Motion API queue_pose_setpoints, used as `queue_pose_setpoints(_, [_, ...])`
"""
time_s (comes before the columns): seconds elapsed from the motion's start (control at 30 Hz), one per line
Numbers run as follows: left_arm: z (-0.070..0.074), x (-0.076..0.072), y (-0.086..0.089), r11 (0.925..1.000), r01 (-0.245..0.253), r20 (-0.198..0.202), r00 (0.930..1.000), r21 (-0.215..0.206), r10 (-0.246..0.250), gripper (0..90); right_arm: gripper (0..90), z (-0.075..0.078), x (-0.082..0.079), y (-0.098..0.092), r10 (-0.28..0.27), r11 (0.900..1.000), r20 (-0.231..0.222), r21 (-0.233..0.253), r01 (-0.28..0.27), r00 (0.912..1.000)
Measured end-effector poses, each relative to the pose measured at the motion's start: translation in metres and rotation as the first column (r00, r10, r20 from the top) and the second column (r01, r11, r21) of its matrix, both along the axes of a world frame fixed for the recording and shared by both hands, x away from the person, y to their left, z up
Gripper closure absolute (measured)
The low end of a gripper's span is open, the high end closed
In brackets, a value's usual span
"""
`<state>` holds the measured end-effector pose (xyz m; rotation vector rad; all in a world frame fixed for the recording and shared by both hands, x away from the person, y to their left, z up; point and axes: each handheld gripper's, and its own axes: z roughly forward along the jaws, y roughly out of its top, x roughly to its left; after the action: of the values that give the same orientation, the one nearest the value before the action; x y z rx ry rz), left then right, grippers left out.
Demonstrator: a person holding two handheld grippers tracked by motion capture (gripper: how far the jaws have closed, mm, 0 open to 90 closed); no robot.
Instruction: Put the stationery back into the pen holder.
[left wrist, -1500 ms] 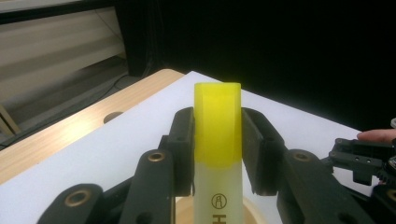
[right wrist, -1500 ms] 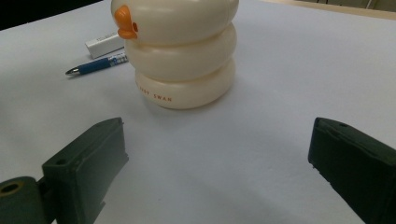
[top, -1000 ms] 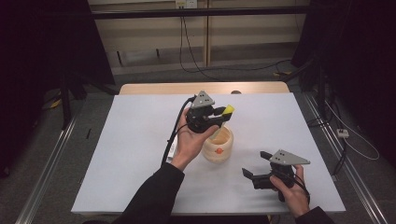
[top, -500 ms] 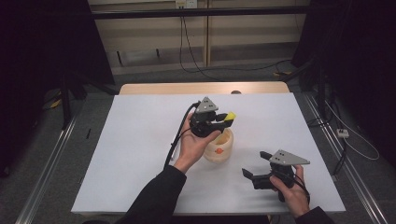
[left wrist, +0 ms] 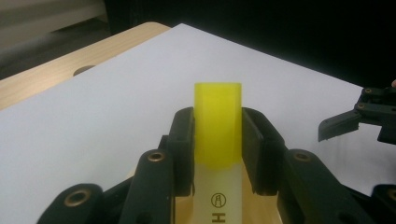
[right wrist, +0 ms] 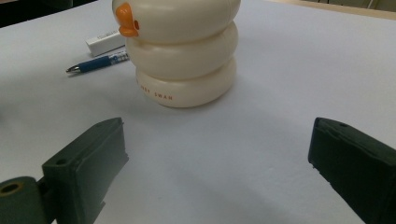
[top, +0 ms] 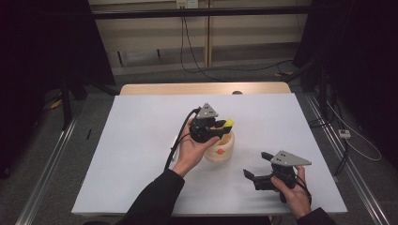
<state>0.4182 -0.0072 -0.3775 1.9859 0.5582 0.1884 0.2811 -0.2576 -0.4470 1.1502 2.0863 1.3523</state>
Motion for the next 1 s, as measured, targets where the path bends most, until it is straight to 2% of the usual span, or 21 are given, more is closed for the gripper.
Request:
queue_pose_setpoints(0.17, [0.000, 0.000, 0.003, 1.0000, 0.004, -0.004, 1.0000, 0.000, -0.004, 66.0, 3.7, 0.000, 0.000, 0.000, 0.001, 1.000, 0.000, -0.001, -0.001, 1.0000])
queue_pose_setpoints(0.27, [0.003, -0.001, 0.005, 0.9999, -0.015, 0.017, 0.9997, 0.007, 0.015, 50.6, 3.7, 0.000, 0.000, 0.000, -0.002, 1.000, -0.002, 0.000, 0.002, 1.0000])
queue_pose_setpoints(0.37, [0.007, -0.002, 0.008, 0.9997, -0.023, 0.029, 0.9993, 0.002, 0.023, 47.8, 3.7, 0.000, 0.000, 0.000, -0.002, 1.000, -0.001, -0.001, 0.002, 1.0000])
queue_pose_setpoints(0.6, [0.018, 0.000, 0.027, 0.9967, -0.079, 0.020, 0.9967, -0.021, 0.079, 27.3, 3.7, 0.000, 0.000, 0.000, -0.002, 1.000, 0.000, -0.003, 0.002, 1.0000])
queue_pose_setpoints(0.7, [0.024, 0.003, 0.035, 0.9958, -0.091, 0.030, 0.9954, -0.011, 0.091, 22.4, 3.7, 0.000, 0.000, 0.000, -0.002, 1.000, -0.001, -0.003, 0.002, 1.0000])
queue_pose_setpoints(0.83, [0.035, 0.005, 0.047, 0.9943, -0.103, 0.051, 0.9935, 0.028, 0.102, 15.7, 3.7, 0.000, 0.000, 0.000, -0.005, 1.000, -0.002, -0.001, 0.005, 1.0000])
queue_pose_setpoints(0.97, [0.042, 0.004, 0.059, 0.9924, -0.117, 0.067, 0.9912, 0.038, 0.114, 13.0, 3.7, 0.000, 0.000, 0.000, -0.004, 1.000, -0.003, -0.003, 0.004, 1.0000])
queue_pose_setpoints(1.0, [0.042, 0.003, 0.061, 0.9917, -0.122, 0.061, 0.9910, 0.040, 0.119, 12.3, 3.7, 0.000, 0.000, 0.000, -0.005, 1.000, -0.003, -0.003, 0.005, 1.0000])
